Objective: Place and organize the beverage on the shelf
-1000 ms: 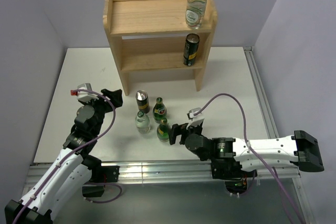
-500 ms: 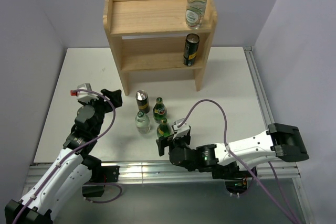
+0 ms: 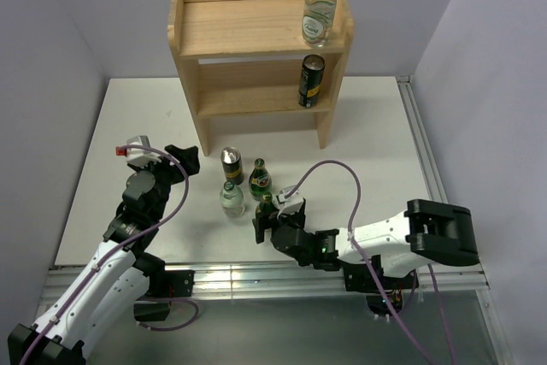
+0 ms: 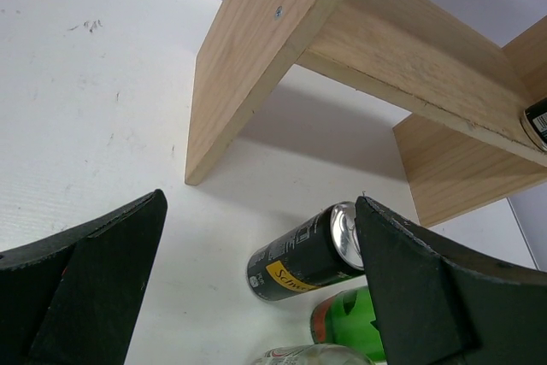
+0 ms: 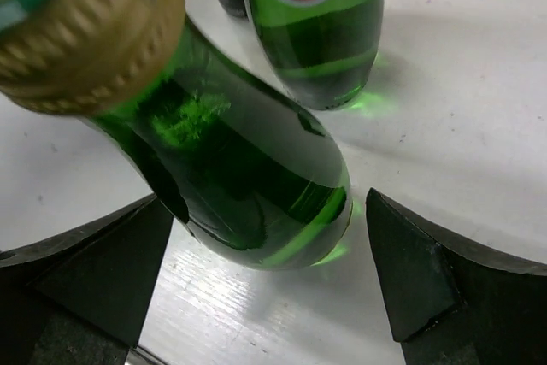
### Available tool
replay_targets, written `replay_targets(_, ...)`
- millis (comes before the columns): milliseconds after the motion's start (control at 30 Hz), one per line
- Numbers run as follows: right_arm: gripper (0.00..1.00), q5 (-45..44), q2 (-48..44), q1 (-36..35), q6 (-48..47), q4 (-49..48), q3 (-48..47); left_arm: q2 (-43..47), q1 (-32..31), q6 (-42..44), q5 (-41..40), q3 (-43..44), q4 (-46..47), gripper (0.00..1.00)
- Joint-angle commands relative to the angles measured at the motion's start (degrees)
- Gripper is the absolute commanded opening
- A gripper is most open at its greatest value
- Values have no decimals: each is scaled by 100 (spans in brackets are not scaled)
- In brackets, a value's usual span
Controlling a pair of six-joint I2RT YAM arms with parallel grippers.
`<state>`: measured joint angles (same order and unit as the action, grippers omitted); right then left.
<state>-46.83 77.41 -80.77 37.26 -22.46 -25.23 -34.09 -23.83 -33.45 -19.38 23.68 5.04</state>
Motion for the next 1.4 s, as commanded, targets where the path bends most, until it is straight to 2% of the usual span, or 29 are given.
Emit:
replay_targets(0, 100, 86, 292, 53, -78, -575, -192, 34, -16, 84, -31, 22, 182, 99)
replay_targets(400, 99, -98, 1180, 219, -148, -1225, -210, -10, -25, 111, 13, 31, 199, 99)
replay_targets(533, 95, -125, 1303, 351, -236, -1524, -114, -2, -25, 93, 4, 5, 208, 99)
replay_targets(633, 86, -168, 1356, 430, -306, -1656, -78, -2, -25, 85, 13, -4, 217, 99)
replay_targets(733, 67, -187, 1382, 431, -429, -1779, -78, -19, -25, 93, 4, -4, 217, 99)
replay_targets(767, 51, -169, 1374, 448, -456, -1814, -69, -19, -25, 93, 4, -4, 208, 99)
replay_targets(800, 39, -160, 1365, 448, -482, -1815, -69, -19, -25, 93, -13, -4, 208, 99)
replay_targets(867, 28, -160, 1356, 448, -500, -1745, -87, -19, -25, 93, -13, 5, 208, 99)
replay_targets(1000, 21, -239, 1111, 431, -465, -1280, -192, -19, -16, 93, -13, 22, 199, 99)
replay_targets(1133, 0, -773, 94, 282, -228, 177, -831, 33, -25, 111, -49, 22, 155, 99)
replay_targets(1167, 0, -914, -101, 186, -236, 633, -938, 42, -25, 111, -40, 14, 173, 99)
replay_targets(1367, 0, -1381, -1411, 53, -754, 1454, -1747, -2, -25, 49, -31, -4, 208, 99)
